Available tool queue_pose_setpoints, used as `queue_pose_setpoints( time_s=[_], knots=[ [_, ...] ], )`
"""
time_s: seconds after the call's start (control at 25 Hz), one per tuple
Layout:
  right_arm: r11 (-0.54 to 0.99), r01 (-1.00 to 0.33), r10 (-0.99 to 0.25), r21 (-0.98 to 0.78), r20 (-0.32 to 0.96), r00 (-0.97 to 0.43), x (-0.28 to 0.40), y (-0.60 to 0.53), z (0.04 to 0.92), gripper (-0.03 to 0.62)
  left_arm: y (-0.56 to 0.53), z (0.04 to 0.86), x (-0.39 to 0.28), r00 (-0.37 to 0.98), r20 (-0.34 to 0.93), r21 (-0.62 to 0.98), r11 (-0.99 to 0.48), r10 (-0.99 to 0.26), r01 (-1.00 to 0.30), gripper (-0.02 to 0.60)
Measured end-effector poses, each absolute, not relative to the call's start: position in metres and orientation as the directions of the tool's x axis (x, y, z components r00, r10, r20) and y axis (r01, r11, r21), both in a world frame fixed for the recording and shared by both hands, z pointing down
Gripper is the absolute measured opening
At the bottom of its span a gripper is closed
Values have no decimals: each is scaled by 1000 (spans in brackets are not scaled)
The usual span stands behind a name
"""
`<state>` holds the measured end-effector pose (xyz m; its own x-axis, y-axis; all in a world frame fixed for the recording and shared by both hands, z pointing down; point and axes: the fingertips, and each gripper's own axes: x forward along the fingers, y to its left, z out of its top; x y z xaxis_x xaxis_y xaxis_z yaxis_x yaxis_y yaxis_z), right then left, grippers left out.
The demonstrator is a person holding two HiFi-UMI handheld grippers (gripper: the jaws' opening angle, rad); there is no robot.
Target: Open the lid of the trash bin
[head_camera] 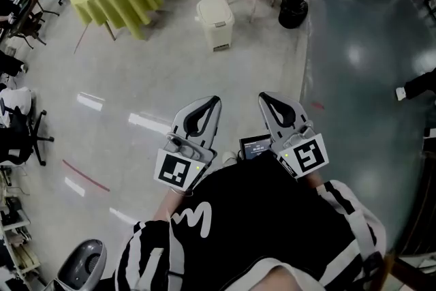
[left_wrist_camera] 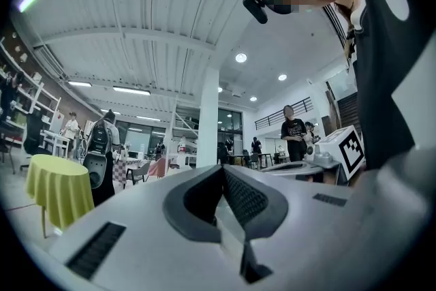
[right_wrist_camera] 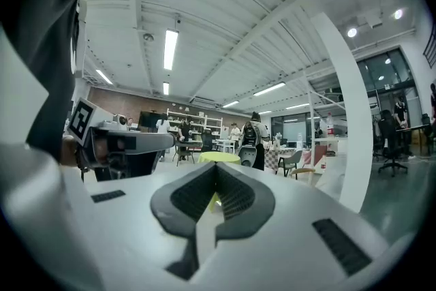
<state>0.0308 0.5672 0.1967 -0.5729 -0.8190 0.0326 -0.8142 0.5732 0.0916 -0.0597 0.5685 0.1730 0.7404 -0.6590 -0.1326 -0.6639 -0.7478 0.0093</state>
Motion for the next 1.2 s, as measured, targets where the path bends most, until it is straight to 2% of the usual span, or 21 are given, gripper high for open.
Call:
queue_pose_setpoints(
  time_s=[0.72, 1.2],
  knots=[
    [530, -843, -847, 87, 0, -532, 30, 576, 187, 9, 575, 174, -66, 741, -143, 40, -752, -656, -658, 8],
    [548, -833, -835, 72, -15, -551, 42, 533, 191, 9, 538, 175, -62, 717, -133, 21, -725, -684, -688, 8]
  ],
)
